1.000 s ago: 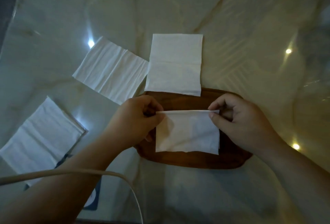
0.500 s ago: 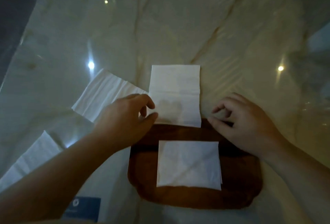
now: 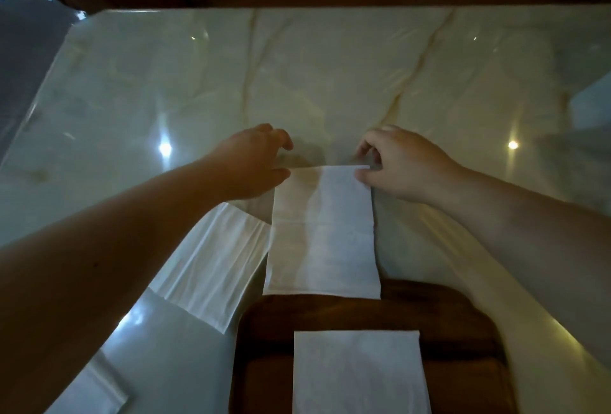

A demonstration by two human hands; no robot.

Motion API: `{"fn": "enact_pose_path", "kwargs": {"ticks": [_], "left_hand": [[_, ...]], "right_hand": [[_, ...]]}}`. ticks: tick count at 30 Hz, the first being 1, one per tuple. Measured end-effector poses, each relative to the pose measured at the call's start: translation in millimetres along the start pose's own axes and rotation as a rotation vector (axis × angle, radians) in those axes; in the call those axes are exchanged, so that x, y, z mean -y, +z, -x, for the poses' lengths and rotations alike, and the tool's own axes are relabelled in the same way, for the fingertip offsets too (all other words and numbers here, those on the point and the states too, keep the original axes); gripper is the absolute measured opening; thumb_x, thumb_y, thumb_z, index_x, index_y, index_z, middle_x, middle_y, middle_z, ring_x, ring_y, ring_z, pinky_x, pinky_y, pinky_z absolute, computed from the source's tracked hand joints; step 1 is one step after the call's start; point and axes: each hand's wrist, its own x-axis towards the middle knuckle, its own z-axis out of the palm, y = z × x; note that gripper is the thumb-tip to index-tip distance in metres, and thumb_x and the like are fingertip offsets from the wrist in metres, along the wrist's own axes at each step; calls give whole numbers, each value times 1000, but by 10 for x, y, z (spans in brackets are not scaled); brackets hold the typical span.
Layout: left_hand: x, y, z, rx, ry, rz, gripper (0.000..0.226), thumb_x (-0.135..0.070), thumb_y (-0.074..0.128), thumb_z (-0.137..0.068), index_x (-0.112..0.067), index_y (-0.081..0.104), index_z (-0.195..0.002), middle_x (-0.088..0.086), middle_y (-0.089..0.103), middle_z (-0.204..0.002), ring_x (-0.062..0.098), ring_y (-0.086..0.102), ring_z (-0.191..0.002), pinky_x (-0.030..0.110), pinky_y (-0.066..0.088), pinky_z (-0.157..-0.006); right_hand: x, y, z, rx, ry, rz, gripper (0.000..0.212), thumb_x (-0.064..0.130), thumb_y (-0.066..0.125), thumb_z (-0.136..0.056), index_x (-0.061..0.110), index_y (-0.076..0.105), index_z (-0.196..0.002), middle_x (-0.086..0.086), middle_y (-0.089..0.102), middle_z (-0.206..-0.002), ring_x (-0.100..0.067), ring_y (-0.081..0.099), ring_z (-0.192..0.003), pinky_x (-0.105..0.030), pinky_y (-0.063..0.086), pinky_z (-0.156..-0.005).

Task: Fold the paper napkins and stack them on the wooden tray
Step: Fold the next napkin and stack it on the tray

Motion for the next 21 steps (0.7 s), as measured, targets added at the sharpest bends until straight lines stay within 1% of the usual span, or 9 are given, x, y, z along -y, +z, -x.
{"fn": "enact_pose_path", "kwargs": {"ticks": [3,6,8,10,13,16,18,19,21], "left_hand": [[37,12,-58,9,47,-5,35,-31,65,-81,-22,57,-114,-3,46,-97,19,53,-88,34,47,-83],[68,38,-93,9,82,6,16,-26,63,-82,-21,62,-98,0,51,-96,22,55,-91,36,48,-82],[76,14,-119,-25,92,25,9,-23,61,-82,-21,64,-90,2,56,-94,23,58,-90,36,48,-79],[87,-49,-149,-96,88,62,7,-20,60,-81,-19,64,-87,0,62,-88,23,61,-85,31,47,-75],[110,-194,-189,-210,89,151,6,-18,60,-81,-19,64,-86,-1,66,-82,21,64,-81,31,49,-75],[131,-313,-204,-303,112,213,8,-16,62,-80,-20,64,-86,-3,66,-81,16,63,-76,25,49,-71],[128,-353,-167,-339,150,211,14,-15,63,-80,-20,64,-93,-6,66,-82,13,62,-72,18,47,-67],[121,-357,-131,-347,183,193,18,-15,63,-80,-20,63,-98,-7,65,-83,12,62,-72,19,48,-68],[98,-329,-34,-351,255,146,22,-16,62,-81,-19,64,-103,-8,64,-83,14,63,-73,28,52,-71]], "right_hand": [[-1,11,-57,-8,-30,4,12,31,65,-78,23,59,-86,2,50,-88,-21,56,-87,-29,36,-69],[23,13,-88,-35,-79,7,7,25,65,-79,19,62,-82,1,53,-83,-21,57,-85,-27,31,-65],[51,-38,-103,-83,-83,-32,8,23,65,-81,16,63,-84,2,57,-80,-21,59,-82,-28,35,-64],[88,-116,-144,-142,-73,-79,9,22,65,-81,14,65,-85,3,61,-78,-19,60,-77,-30,43,-65],[133,-248,-218,-252,-85,-134,9,21,66,-79,12,67,-83,0,65,-77,-16,60,-71,-27,45,-64],[159,-343,-244,-333,-97,-217,8,18,67,-78,13,67,-85,3,64,-75,-4,56,-62,-11,40,-59],[177,-375,-203,-369,-111,-274,13,16,66,-78,13,67,-90,5,64,-79,0,57,-66,-7,40,-63],[186,-379,-162,-375,-120,-289,16,15,66,-78,14,67,-94,5,65,-82,-1,58,-70,-7,41,-66],[209,-355,-58,-367,-149,-267,19,12,66,-78,13,68,-97,3,66,-86,-4,58,-81,-7,41,-71]]}}
